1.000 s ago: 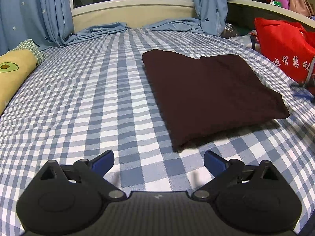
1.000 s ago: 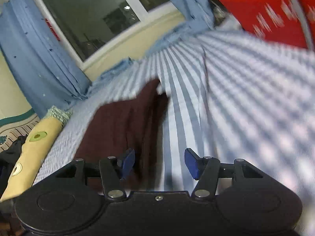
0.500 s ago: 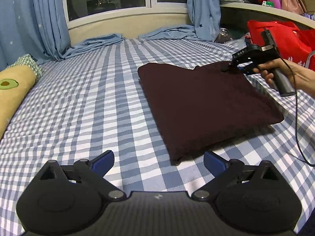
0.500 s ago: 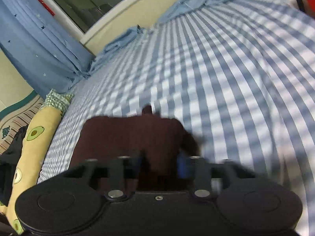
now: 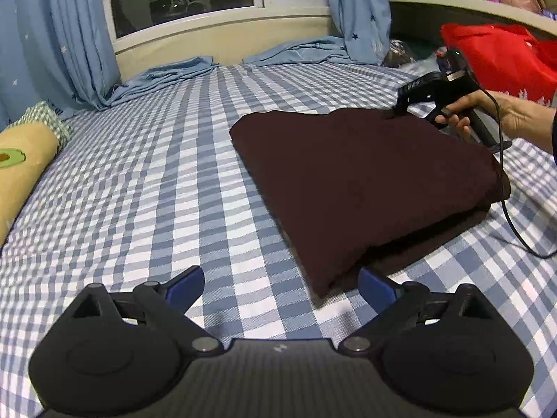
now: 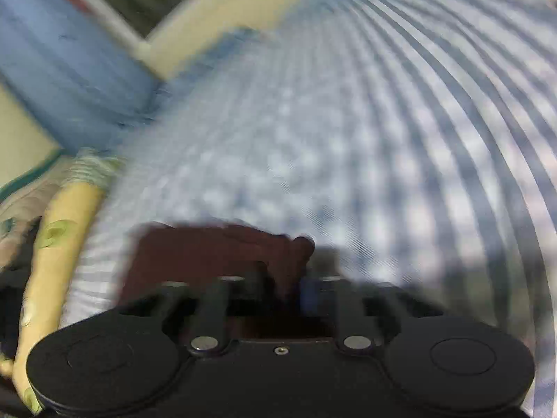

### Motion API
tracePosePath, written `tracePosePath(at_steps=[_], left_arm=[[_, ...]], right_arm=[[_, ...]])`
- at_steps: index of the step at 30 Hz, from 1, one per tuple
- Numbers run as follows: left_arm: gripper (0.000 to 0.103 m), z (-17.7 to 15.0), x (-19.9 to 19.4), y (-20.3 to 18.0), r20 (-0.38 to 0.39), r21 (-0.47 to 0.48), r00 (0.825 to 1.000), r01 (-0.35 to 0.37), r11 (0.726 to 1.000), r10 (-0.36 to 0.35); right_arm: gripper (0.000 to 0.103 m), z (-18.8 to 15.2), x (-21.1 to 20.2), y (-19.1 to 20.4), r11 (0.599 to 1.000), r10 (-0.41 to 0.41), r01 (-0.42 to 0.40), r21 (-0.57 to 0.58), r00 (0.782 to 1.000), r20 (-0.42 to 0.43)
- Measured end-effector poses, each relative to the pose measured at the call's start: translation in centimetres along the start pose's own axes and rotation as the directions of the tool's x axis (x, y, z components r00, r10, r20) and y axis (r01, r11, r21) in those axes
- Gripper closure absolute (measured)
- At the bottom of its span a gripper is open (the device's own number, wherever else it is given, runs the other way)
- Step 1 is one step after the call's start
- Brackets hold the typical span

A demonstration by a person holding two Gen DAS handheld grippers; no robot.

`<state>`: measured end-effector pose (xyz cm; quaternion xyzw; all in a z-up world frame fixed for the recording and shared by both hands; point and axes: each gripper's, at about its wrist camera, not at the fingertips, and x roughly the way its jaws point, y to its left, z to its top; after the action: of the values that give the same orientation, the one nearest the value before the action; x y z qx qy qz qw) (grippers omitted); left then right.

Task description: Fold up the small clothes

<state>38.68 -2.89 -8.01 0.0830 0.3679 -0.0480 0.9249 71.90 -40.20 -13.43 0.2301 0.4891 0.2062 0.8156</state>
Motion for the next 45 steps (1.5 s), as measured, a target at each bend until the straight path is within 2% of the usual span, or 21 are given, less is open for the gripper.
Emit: tracePosePath(at_steps=[2, 4, 7, 10, 13, 15, 16, 18, 21, 23, 25, 28, 30, 32, 36, 37, 38, 40, 41, 43, 45], left_arm=[[0.006, 0.1, -0.2, 0.0, 0.012, 0.010, 1.000, -0.006, 1.000, 0.006], [0.006, 0.3, -0.4, 0.2, 0.038, 0.013, 0.999, -0.006, 1.000, 0.005], [0.005, 0.2, -0.1, 0.0, 0.075, 0.035, 0.997, -0.009, 0.999, 0.006], [0.006, -0.6, 1.0, -1.3, 0.065, 0.076, 0.998, -0.019, 0.997, 0.014], [0.006, -1.4, 1.8, -2.8, 0.081, 0.098, 0.997, -0.019, 0.995, 0.011], [0.007, -1.9, 2.8, -3.9, 0.074, 0.137, 0.996, -0.052, 0.989, 0.042], [0.009, -2.1, 3.3, -4.4, 0.083, 0.155, 0.994, -0.088, 0.984, 0.076], [0.010, -2.2, 3.7, -4.7, 0.119, 0.133, 0.985, -0.142, 0.981, 0.126], [0.009, -1.9, 4.1, -4.3, 0.153, 0.053, 0.980, -0.139, 0.989, 0.130], [0.010, -1.7, 5.1, -4.5, 0.135, 0.064, 0.978, -0.170, 0.983, 0.160], [0.010, -1.3, 5.1, -4.6, 0.164, 0.053, 0.966, -0.211, 0.976, 0.199], [0.004, -1.4, 5.5, -4.5, 0.168, 0.074, 0.952, -0.271, 0.960, 0.256], [0.004, -2.4, 6.4, -4.5, 0.130, 0.108, 0.953, -0.289, 0.951, 0.275], [0.004, -3.1, 6.5, -4.6, 0.141, 0.109, 0.952, -0.287, 0.952, 0.271], [0.005, -2.4, 6.2, -4.8, 0.168, 0.090, 0.940, -0.314, 0.945, 0.296], [0.006, -2.2, 6.1, -5.0, 0.172, 0.090, 0.937, -0.322, 0.943, 0.303], [0.006, -1.9, 6.2, -5.1, 0.174, 0.092, 0.934, -0.330, 0.940, 0.311], [0.006, -1.5, 6.2, -5.0, 0.177, 0.083, 0.926, -0.352, 0.932, 0.334], [0.006, -1.3, 6.0, -4.7, 0.180, 0.065, 0.920, -0.365, 0.929, 0.349], [0.006, -1.2, 5.3, -3.6, 0.192, 0.005, 0.906, -0.385, 0.923, 0.377], [0.006, -1.6, 5.1, -2.4, 0.172, -0.038, 0.917, -0.360, 0.932, 0.361]], right_arm=[[0.031, -0.9, -0.9, -2.2, 0.985, 0.108, -0.116, 0.124, 0.992, 0.070], [0.030, -2.0, -3.3, -3.5, 0.973, 0.132, -0.153, 0.170, 0.982, 0.132], [0.031, -5.1, -8.2, -3.7, 0.975, 0.200, -0.212, 0.069, 0.969, 0.148], [0.031, -10.1, -13.4, -2.8, 0.965, 0.260, -0.257, -0.040, 0.960, 0.107], [0.031, -15.1, -17.1, -1.3, 0.965, 0.250, -0.239, -0.105, 0.962, 0.111], [0.031, -16.9, -18.6, -1.0, 0.965, 0.253, -0.240, -0.109, 0.958, 0.137], [0.031, -17.5, -19.1, -1.0, 0.964, 0.256, -0.241, -0.109, 0.956, 0.146], [0.031, -19.2, -19.4, -0.6, 0.967, 0.242, -0.224, -0.123, 0.956, 0.164], [0.031, -20.8, -18.9, -0.5, 0.966, 0.250, -0.233, -0.109, 0.951, 0.184], [0.031, -21.3, -18.5, -0.4, 0.965, 0.258, -0.244, -0.091, 0.947, 0.190], [0.031, -21.9, -18.3, -0.1, 0.964, 0.266, -0.254, -0.083, 0.944, 0.198], [0.033, -23.0, -18.7, 0.0, 0.959, 0.284, -0.272, -0.084, 0.938, 0.198], [0.035, -23.6, -18.5, 0.2, 0.962, 0.267, -0.250, -0.109, 0.945, 0.189], [0.035, -24.1, -18.0, 0.0, 0.966, 0.249, -0.232, -0.113, 0.953, 0.171], [0.036, -24.7, -17.1, -0.5, 0.961, 0.272, -0.256, -0.102, 0.942, 0.199], [0.042, -24.7, -16.8, -0.4, 0.958, 0.285, -0.270, -0.100, 0.936, 0.204], [0.057, -24.5, -16.5, -0.1, 0.953, 0.300, -0.283, -0.107, 0.932, 0.206], [0.086, -24.0, -16.1, 1.0, 0.953, 0.290, -0.263, -0.151, 0.937, 0.197], [0.089, -23.7, -16.0, 1.5, 0.951, 0.291, -0.262, -0.165, 0.938, 0.188], [0.091, -23.3, -16.4, 1.7, 0.939, 0.333, -0.306, -0.154, 0.920, 0.206], [0.092, -23.3, -17.2, 1.7, 0.926, 0.373, -0.345, -0.157, 0.900, 0.226]])
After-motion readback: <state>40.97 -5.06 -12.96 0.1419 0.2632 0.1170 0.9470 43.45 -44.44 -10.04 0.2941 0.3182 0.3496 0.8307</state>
